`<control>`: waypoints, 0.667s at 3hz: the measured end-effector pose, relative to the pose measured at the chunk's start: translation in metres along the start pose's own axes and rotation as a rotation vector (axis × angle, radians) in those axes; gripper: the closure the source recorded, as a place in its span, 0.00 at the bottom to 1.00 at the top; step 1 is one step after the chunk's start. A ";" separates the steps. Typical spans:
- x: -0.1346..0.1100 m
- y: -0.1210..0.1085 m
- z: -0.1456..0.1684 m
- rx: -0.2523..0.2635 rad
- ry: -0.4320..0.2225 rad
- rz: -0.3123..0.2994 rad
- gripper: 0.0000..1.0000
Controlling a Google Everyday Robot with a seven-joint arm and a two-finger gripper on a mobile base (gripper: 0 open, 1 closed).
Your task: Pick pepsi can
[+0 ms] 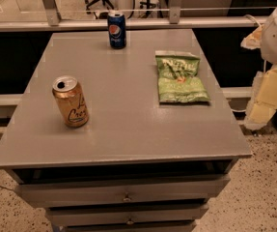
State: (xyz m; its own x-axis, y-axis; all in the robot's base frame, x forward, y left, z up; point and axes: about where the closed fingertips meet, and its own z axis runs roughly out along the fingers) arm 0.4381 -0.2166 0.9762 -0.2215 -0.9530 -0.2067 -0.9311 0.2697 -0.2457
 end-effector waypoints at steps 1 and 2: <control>0.000 0.000 0.000 0.000 0.000 0.000 0.00; -0.003 -0.036 0.021 0.052 -0.060 0.020 0.00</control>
Offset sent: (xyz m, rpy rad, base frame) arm 0.0819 -0.0165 -0.0268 0.0941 -0.1214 -0.0368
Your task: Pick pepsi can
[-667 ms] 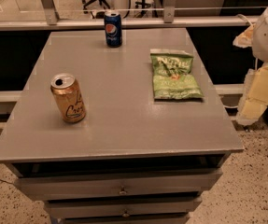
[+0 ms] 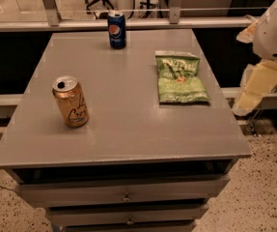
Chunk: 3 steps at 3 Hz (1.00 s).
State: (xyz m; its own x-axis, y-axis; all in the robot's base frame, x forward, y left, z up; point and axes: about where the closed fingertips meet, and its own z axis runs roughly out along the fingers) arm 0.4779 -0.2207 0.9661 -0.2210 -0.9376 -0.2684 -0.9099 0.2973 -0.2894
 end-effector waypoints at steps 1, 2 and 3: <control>-0.012 -0.048 0.031 0.064 -0.095 0.026 0.00; -0.052 -0.096 0.064 0.097 -0.241 0.061 0.00; -0.104 -0.130 0.093 0.114 -0.391 0.110 0.00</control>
Offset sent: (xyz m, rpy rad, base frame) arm 0.2136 0.0746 -0.0197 0.4444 -0.2380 -0.0134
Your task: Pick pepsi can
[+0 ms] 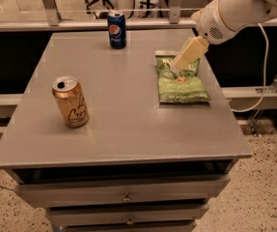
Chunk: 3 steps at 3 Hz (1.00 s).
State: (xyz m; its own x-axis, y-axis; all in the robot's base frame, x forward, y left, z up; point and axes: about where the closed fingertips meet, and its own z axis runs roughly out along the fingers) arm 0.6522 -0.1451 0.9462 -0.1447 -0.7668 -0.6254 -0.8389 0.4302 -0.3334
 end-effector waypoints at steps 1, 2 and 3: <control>0.000 0.000 0.000 0.000 0.000 0.000 0.00; -0.013 -0.012 0.015 0.035 -0.055 0.016 0.00; -0.051 -0.062 0.065 0.098 -0.217 0.093 0.00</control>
Offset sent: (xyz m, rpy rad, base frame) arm 0.0675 0.0327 0.0112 0.1709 -0.1547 -0.0591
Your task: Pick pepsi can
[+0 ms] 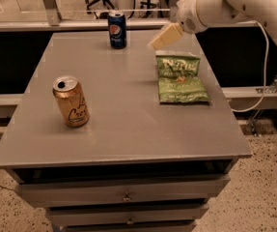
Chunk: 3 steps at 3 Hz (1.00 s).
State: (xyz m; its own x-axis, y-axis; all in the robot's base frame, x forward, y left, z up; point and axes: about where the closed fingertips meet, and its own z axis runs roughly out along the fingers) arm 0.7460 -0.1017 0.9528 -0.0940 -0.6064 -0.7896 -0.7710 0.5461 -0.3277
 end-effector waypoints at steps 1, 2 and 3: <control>-0.021 -0.027 0.038 0.009 -0.123 0.084 0.00; -0.044 -0.033 0.084 -0.017 -0.193 0.145 0.00; -0.053 -0.025 0.121 -0.048 -0.187 0.171 0.00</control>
Offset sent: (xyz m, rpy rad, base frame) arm 0.1298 0.1043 0.0034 0.3552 0.0046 0.0172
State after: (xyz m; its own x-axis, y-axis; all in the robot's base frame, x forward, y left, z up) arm 0.8460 -0.0134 0.9399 -0.1110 -0.3878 -0.9150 -0.7833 0.6008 -0.1595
